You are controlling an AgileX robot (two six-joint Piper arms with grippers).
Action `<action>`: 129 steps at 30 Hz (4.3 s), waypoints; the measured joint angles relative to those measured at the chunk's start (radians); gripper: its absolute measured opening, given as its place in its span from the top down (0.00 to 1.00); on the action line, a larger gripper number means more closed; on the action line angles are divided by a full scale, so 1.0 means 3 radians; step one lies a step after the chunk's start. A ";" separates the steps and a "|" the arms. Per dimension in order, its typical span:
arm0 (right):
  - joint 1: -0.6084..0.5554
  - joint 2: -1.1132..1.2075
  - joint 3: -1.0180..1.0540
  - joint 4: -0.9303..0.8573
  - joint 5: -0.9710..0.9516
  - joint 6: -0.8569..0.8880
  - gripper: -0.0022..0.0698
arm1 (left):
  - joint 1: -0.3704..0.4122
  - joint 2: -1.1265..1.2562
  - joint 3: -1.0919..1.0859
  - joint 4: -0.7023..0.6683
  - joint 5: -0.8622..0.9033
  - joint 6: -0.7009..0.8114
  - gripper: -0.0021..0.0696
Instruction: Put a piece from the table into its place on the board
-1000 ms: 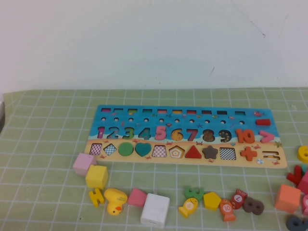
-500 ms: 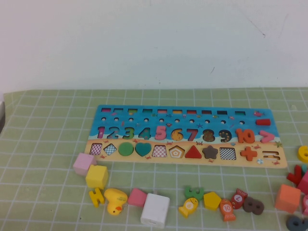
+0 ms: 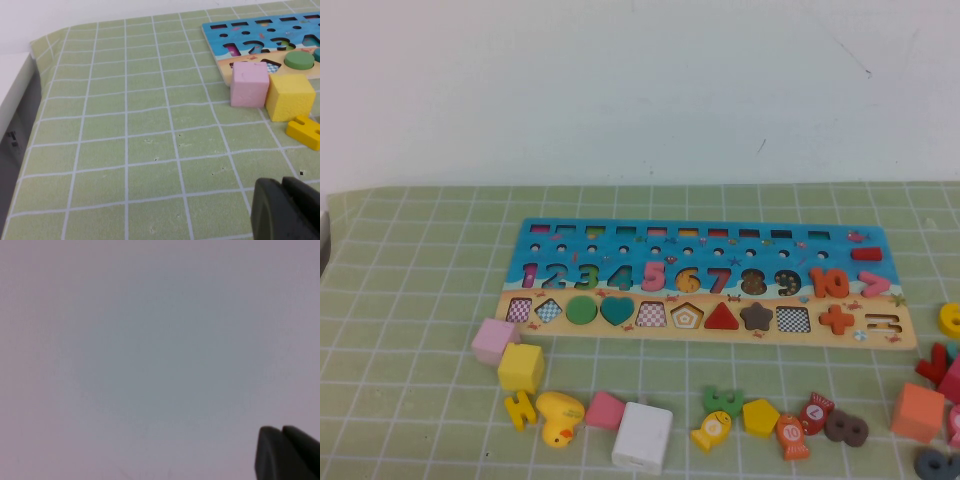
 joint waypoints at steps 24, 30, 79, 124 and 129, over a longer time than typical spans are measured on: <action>0.0000 0.4043 -0.2242 0.0149 0.2889 -0.0471 0.97 | 0.0000 0.0000 0.0000 0.0000 0.0000 0.0000 0.97; 0.0000 0.4834 -0.2486 0.0305 0.2939 -0.0605 0.78 | 0.0000 0.0000 0.0000 0.0000 0.0000 0.0000 0.97; 0.0106 0.6339 -0.3322 0.0381 0.2838 -0.0887 0.55 | 0.0000 0.0000 0.0000 0.0000 0.0000 -0.0010 0.97; 0.1296 0.6970 -0.4719 0.2443 0.2924 -0.1604 0.59 | 0.0000 0.0000 0.0000 0.0000 0.0000 -0.0010 0.97; 0.1515 0.7287 -0.5156 0.1711 0.3003 -0.1059 0.59 | 0.0000 0.0000 0.0000 0.0000 0.0000 -0.0010 0.97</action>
